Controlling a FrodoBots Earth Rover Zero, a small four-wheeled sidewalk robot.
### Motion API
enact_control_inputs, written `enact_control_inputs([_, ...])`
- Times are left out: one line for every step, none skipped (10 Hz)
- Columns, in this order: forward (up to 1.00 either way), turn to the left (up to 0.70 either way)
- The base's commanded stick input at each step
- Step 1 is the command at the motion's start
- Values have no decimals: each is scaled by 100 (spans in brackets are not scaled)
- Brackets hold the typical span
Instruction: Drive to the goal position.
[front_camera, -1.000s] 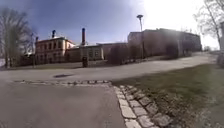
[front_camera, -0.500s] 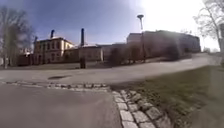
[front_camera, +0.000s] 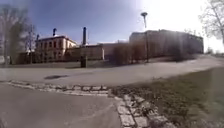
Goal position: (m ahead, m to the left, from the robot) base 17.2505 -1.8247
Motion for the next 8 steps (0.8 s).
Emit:
enact_control_inputs([85,0])
enact_control_inputs([85,0])
enact_control_inputs([85,0])
enact_control_inputs([85,0])
enact_control_inputs([85,0])
enact_control_inputs([85,0])
enact_control_inputs([85,0])
enact_control_inputs([85,0])
